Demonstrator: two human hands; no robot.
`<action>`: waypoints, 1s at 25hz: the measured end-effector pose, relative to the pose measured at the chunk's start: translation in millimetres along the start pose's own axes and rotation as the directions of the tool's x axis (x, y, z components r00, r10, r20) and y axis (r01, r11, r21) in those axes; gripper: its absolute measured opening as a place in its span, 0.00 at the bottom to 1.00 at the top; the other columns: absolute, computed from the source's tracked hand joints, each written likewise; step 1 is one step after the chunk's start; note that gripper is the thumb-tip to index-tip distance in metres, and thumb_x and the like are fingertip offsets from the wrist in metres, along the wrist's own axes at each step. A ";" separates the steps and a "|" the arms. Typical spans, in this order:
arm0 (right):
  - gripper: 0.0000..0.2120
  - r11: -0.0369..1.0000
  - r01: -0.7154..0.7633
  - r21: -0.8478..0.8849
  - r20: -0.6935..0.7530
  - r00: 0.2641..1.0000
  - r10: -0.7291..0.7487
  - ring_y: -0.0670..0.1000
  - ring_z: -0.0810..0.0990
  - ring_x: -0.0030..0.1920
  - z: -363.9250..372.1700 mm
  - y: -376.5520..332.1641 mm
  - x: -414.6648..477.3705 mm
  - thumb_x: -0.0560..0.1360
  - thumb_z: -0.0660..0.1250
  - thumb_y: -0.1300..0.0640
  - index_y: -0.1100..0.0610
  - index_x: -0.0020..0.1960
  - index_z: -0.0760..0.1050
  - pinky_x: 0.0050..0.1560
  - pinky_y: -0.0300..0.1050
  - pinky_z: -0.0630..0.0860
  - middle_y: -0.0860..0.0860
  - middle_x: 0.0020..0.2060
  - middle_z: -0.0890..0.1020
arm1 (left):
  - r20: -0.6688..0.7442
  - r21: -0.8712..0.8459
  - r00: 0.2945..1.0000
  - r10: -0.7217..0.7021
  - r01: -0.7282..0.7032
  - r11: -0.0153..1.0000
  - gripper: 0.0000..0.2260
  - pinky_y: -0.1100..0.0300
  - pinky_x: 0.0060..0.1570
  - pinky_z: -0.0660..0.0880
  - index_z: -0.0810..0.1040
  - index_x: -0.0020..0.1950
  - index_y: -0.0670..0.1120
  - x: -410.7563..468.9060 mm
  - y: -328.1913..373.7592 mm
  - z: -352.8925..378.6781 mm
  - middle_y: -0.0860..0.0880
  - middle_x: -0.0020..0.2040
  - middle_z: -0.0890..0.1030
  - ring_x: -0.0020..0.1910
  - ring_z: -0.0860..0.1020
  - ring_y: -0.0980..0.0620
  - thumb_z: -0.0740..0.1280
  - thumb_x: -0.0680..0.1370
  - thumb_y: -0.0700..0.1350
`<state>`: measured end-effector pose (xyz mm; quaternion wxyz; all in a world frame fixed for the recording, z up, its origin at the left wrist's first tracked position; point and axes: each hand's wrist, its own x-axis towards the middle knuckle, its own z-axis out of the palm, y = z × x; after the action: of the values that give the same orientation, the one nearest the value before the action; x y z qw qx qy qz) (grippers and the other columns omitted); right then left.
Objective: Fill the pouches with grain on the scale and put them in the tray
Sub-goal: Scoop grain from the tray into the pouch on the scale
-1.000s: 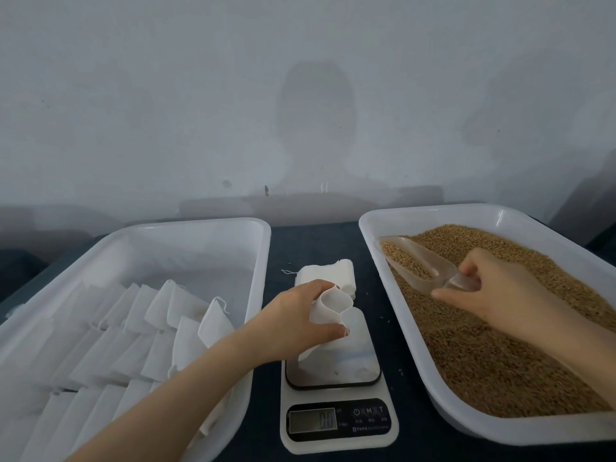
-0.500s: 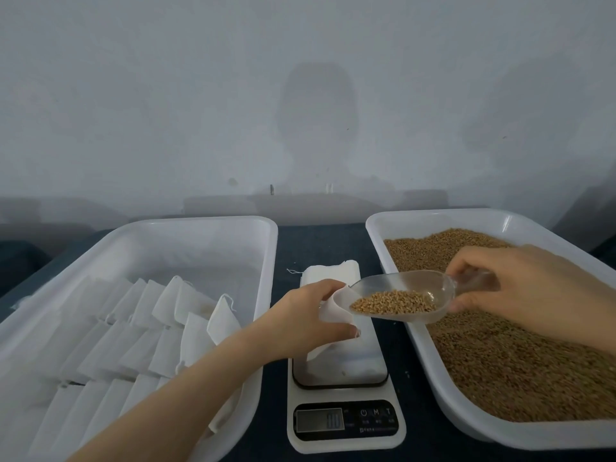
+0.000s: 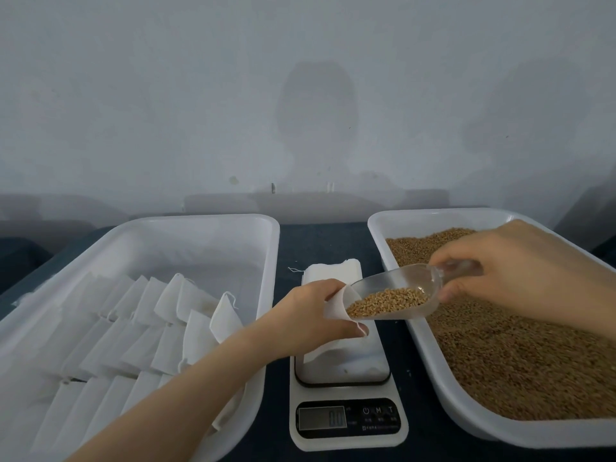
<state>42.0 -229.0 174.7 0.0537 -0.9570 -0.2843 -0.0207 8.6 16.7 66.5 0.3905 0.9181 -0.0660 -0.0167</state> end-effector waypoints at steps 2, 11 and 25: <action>0.19 0.997 0.021 -0.073 -0.003 1.000 -0.021 0.36 0.74 0.41 -2.3 -3.6 3.9 0.61 0.59 0.28 0.32 0.47 0.74 0.45 0.48 0.77 0.32 0.40 0.80 | 0.002 0.002 1.000 -0.013 0.013 1.000 0.20 0.70 0.43 0.71 0.74 0.58 0.57 -0.7 2.2 -0.3 0.60 0.50 0.78 0.48 0.77 0.59 0.73 0.69 0.60; 0.14 0.967 0.093 -0.239 0.023 0.996 -0.090 0.39 0.74 0.37 -13.9 -13.9 14.1 0.67 0.64 0.31 0.36 0.47 0.76 0.38 0.42 0.75 0.38 0.33 0.80 | 0.027 0.011 0.999 -0.026 0.025 1.000 0.21 0.68 0.45 0.71 0.73 0.58 0.57 -1.6 8.3 -1.6 0.59 0.52 0.76 0.50 0.76 0.59 0.72 0.69 0.61; 0.13 0.909 0.075 -0.410 0.044 0.997 -0.063 0.50 0.68 0.54 -31.7 -41.5 17.9 0.68 0.63 0.31 0.34 0.49 0.75 0.38 0.41 0.66 0.38 0.39 0.78 | -0.028 -0.023 1.000 0.006 -0.006 1.000 0.19 0.74 0.41 0.67 0.69 0.54 0.62 -0.4 10.1 -2.6 0.65 0.49 0.72 0.46 0.73 0.64 0.74 0.68 0.59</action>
<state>34.1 -188.4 211.2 -0.1541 -0.9364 -0.3079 -0.0677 7.3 11.6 75.6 0.4021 0.9134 -0.0631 -0.0034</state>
